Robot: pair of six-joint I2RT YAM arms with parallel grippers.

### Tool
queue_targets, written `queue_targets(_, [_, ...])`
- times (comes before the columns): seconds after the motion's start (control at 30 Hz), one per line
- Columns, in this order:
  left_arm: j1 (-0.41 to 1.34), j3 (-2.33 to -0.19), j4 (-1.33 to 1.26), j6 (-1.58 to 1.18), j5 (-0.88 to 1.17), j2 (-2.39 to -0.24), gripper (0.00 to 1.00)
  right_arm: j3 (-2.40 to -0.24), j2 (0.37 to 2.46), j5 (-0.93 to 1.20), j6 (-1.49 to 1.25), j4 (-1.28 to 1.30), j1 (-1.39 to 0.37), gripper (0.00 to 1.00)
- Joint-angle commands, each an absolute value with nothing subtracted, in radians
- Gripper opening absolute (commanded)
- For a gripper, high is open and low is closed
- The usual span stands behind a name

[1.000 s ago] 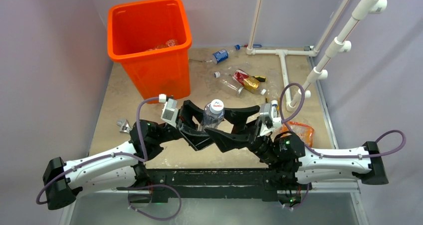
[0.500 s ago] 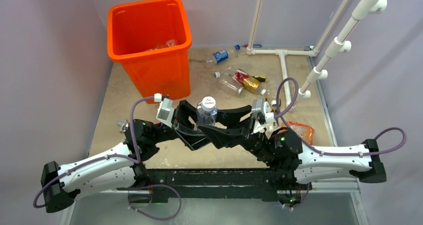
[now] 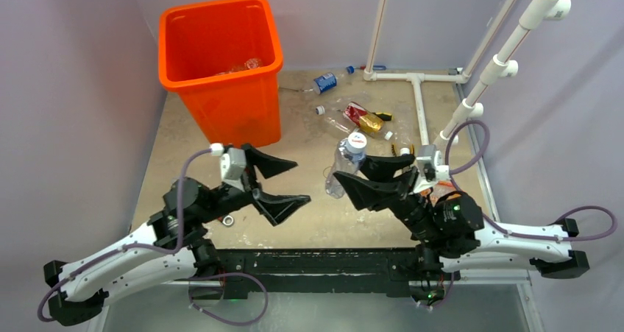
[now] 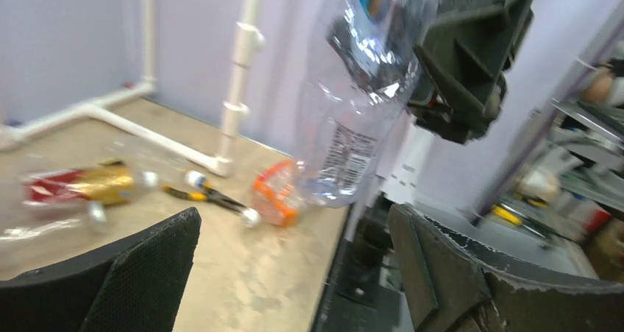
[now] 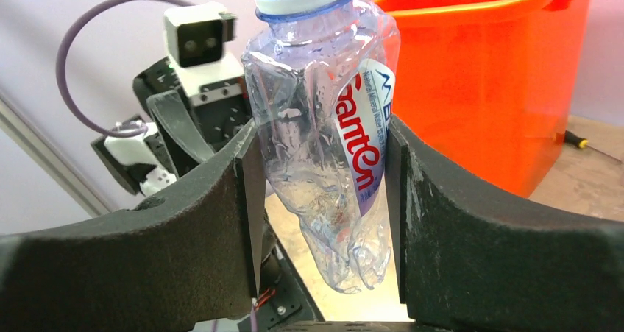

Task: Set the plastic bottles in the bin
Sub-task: Pick up the plastic bottle from the corner of the board.

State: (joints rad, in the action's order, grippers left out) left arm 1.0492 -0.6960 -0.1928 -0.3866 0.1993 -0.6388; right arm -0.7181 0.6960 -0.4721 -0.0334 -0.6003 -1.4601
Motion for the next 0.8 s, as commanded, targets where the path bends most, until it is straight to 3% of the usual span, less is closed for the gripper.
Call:
queue_targets(0.0, [1.051, -0.768, -0.091, -0.254, -0.046, -0.53, 0.99, -0.661, 0.627, -0.521, -0.028, -0.5, -1.457, 0.22])
queue_targets(0.2, [1.051, -0.903, -0.173, -0.221, -0.087, -0.648, 0.99, -0.649, 0.715, -0.464, -0.064, -0.439, -1.458, 0.21])
queue_targets(0.43, [1.051, -1.035, -0.183, -0.258, 0.049, -0.846, 0.9, -0.635, 0.767, -0.413, -0.092, -0.481, -1.458, 0.19])
queue_targets(0.6, [1.051, -1.067, -0.125, -0.258, 0.103, -0.894, 0.74, -0.634, 0.766, -0.412, -0.09, -0.489, -1.457, 0.18])
queue_targets(0.77, [1.051, -1.049, -0.103, -0.276, 0.158, -0.889, 0.65, -0.627, 0.756, -0.433, -0.083, -0.506, -1.457, 0.17])
